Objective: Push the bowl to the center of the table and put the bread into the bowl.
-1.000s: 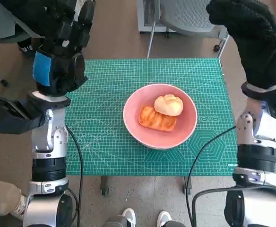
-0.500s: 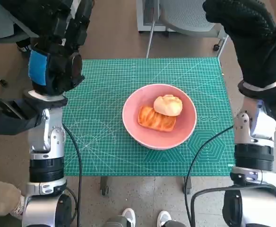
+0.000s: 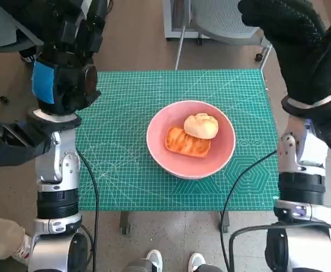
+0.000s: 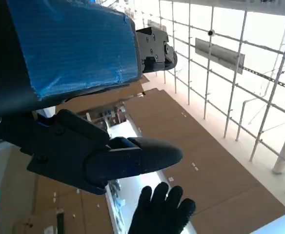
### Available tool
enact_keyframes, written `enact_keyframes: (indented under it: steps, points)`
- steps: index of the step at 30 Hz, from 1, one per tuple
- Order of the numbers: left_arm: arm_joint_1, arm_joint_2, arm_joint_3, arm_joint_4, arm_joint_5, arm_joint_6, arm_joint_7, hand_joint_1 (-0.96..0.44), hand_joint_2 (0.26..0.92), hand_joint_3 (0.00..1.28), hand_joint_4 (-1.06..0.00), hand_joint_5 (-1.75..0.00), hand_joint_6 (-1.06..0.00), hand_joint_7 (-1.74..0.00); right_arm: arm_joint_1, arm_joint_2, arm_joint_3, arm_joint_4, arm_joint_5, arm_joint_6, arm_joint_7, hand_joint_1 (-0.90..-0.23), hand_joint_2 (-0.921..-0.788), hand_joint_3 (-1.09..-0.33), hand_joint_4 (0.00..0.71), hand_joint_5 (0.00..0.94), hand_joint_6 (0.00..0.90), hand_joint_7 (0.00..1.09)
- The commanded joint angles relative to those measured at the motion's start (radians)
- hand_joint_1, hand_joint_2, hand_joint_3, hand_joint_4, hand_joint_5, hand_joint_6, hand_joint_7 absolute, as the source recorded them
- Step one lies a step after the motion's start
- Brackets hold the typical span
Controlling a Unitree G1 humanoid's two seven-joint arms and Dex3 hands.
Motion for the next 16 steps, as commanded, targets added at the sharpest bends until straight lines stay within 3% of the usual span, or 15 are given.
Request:
enact_keyframes:
  steps: [1, 16]
  points:
    - [-0.014, 0.005, -0.004, 0.015, 0.023, -0.023, 0.008, -0.69, 0.921, 0.5, -0.11, 0.0, 0.0, -0.35, 0.03, -0.007, 0.005, -0.017, -0.008, 0.021, -0.006, -0.694, -0.921, -0.799, 0.27, 0.0, 0.33, 0.0]
    - [-0.025, 0.011, -0.015, 0.021, 0.039, -0.025, 0.002, -0.71, 0.921, 0.5, -0.12, -0.01, 0.0, -0.41, 0.079, 0.0, 0.0, -0.078, -0.002, 0.045, -0.037, -0.684, -0.921, -0.804, 0.264, 0.001, 0.33, 0.0]
